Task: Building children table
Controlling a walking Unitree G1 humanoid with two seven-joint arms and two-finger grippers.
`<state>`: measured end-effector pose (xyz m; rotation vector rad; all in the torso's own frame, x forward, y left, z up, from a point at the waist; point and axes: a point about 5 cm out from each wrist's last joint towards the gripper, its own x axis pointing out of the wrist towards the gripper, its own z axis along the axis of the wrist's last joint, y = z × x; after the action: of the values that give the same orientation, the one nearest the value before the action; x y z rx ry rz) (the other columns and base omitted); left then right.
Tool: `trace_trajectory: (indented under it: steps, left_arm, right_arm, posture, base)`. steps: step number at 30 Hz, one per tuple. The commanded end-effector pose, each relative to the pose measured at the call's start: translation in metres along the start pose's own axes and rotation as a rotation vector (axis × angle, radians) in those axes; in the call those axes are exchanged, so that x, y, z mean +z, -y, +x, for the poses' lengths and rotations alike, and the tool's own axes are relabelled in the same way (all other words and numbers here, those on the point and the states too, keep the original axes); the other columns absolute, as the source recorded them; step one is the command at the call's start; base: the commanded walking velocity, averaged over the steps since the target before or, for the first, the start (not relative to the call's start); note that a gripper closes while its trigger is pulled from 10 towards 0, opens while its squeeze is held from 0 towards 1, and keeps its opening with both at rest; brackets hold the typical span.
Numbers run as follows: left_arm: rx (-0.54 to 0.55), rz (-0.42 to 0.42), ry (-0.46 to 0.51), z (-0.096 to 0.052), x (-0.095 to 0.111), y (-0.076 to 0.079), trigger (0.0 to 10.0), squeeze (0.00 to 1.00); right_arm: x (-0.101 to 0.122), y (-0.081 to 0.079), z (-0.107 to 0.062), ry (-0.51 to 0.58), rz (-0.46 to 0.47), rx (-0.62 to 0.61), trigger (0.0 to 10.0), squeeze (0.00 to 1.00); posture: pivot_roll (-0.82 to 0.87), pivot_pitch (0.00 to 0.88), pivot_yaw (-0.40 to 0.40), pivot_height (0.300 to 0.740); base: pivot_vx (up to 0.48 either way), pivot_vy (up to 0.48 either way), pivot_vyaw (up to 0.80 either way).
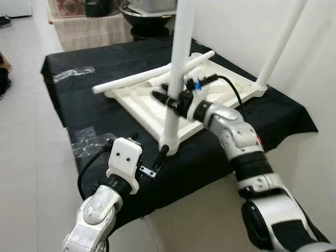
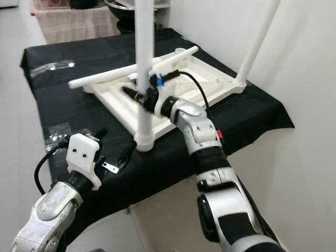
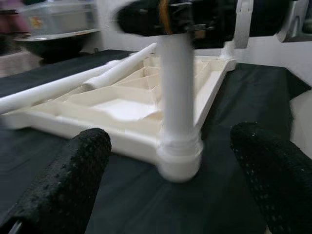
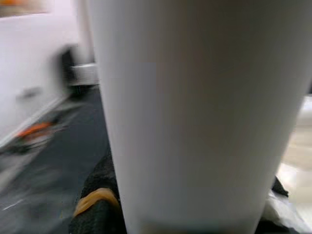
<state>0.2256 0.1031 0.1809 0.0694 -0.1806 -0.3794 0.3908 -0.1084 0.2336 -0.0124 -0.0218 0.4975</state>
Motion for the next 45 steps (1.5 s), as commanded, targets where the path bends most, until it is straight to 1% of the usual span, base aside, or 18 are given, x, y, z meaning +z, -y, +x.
trace_trajectory:
  steps: [1,3,5,11,12,18,19,22,23,29,31,34,36,38,40,42,44,45]
  left_arm:
    - [-0.006,0.010,-0.002,0.000,-0.001,0.001,10.0,0.00]
    - [-0.011,0.010,-0.002,0.000,-0.002,0.001,10.0,0.00]
    - [-0.016,0.010,0.001,0.003,-0.001,0.002,10.0,0.00]
    - [-0.017,0.011,0.001,0.003,-0.001,0.002,10.0,0.00]
    - [-0.016,0.012,0.001,0.003,-0.001,0.002,10.0,0.00]
    - [-0.013,0.015,0.001,0.003,-0.001,0.001,10.0,0.00]
    - [-0.013,0.014,0.000,0.003,-0.001,0.001,10.0,0.00]
    - [-0.014,0.014,-0.001,0.002,-0.001,0.001,10.0,0.00]
    - [-0.013,0.015,-0.001,0.002,-0.001,0.001,10.0,0.00]
    - [-0.012,0.017,0.000,0.003,-0.001,0.000,10.0,0.00]
    - [-0.011,0.018,0.001,0.003,-0.001,-0.001,10.0,0.00]
    - [-0.010,0.018,0.002,0.003,-0.001,-0.001,10.0,0.00]
    - [-0.007,0.018,0.001,0.002,-0.001,-0.001,10.0,0.00]
    - [-0.008,0.018,0.001,0.002,-0.001,-0.001,10.0,0.00]
    - [-0.008,0.018,0.001,0.002,-0.001,-0.001,10.0,0.00]
    - [-0.008,0.016,0.003,0.002,-0.001,-0.001,10.0,0.00]
    - [-0.008,0.016,0.003,0.002,-0.001,-0.001,10.0,0.00]
    - [-0.008,0.015,0.005,0.003,0.000,-0.001,10.0,0.00]
  right_arm:
    - [-0.018,0.017,-0.006,-0.110,-0.028,-0.116,0.0,0.00]
    - [-0.024,0.027,-0.010,-0.137,-0.024,-0.256,0.0,0.00]
    - [-0.027,0.044,-0.024,-0.134,0.033,-0.586,0.0,0.00]
    - [-0.025,0.047,-0.035,-0.125,0.053,-0.781,0.0,0.00]
    - [-0.022,0.040,-0.035,-0.108,0.044,-0.822,10.0,0.00]
    - [-0.016,0.028,-0.029,-0.055,0.055,-0.807,10.0,0.00]
    - [-0.010,0.022,-0.024,0.012,0.047,-0.740,10.0,1.00]
    - [0.001,0.025,-0.022,0.091,0.015,-0.695,10.0,1.00]
    - [0.007,0.033,-0.025,0.111,-0.012,-0.709,10.0,0.00]
    - [0.019,0.058,-0.032,0.140,-0.010,-0.705,10.0,0.00]
    - [0.015,0.060,-0.026,0.064,0.123,-0.475,10.0,0.00]
    - [0.012,0.061,-0.025,0.028,0.180,-0.392,10.0,0.00]
    - [0.017,0.056,-0.030,0.074,0.269,-0.077,10.0,0.00]
    - [0.022,0.046,-0.041,0.137,0.239,0.181,10.0,0.00]
    - [0.022,0.046,-0.041,0.137,0.239,0.181,10.0,0.00]
    - [0.014,0.025,-0.055,0.120,0.170,0.465,10.0,0.00]
    - [0.014,0.025,-0.055,0.120,0.170,0.465,10.0,0.00]
    - [0.001,0.010,-0.053,0.077,0.182,0.616,10.0,0.00]
  posture:
    - [0.03,0.041,-0.079,0.740]
    - [0.02,0.042,-0.076,0.740]
    - [0.03,0.042,-0.080,0.740]
    - [0.03,0.044,-0.079,0.740]
    - [0.03,0.046,-0.080,0.740]
    - [0.03,0.048,-0.081,0.740]
    - [0.03,0.048,-0.081,0.740]
    - [0.03,0.050,-0.078,0.740]
    - [0.03,0.052,-0.078,0.740]
    - [0.03,0.055,-0.078,0.740]
    - [0.03,0.057,-0.082,0.740]
    - [0.03,0.056,-0.082,0.740]
    - [0.03,0.056,-0.080,0.740]
    - [0.03,0.057,-0.079,0.740]
    - [0.03,0.057,-0.079,0.740]
    - [0.03,0.057,-0.079,0.740]
    - [0.03,0.057,-0.079,0.740]
    - [0.03,0.058,-0.081,0.740]
  base:
    - [0.000,0.000,0.00]
    - [0.000,0.000,0.00]
    - [0.000,0.000,0.00]
    - [0.000,0.000,0.00]
    - [0.000,0.000,0.00]
    - [0.000,0.000,0.00]
    - [0.000,0.000,0.00]
    - [0.000,0.000,0.00]
    - [0.000,0.000,0.00]
    - [0.000,0.000,0.00]
    - [0.000,0.000,0.00]
    - [0.000,0.000,0.00]
    - [0.000,0.000,0.00]
    - [0.000,0.000,0.00]
    - [0.000,0.000,0.00]
    - [0.000,0.000,0.00]
    - [0.000,0.000,0.00]
    - [0.000,0.000,0.00]
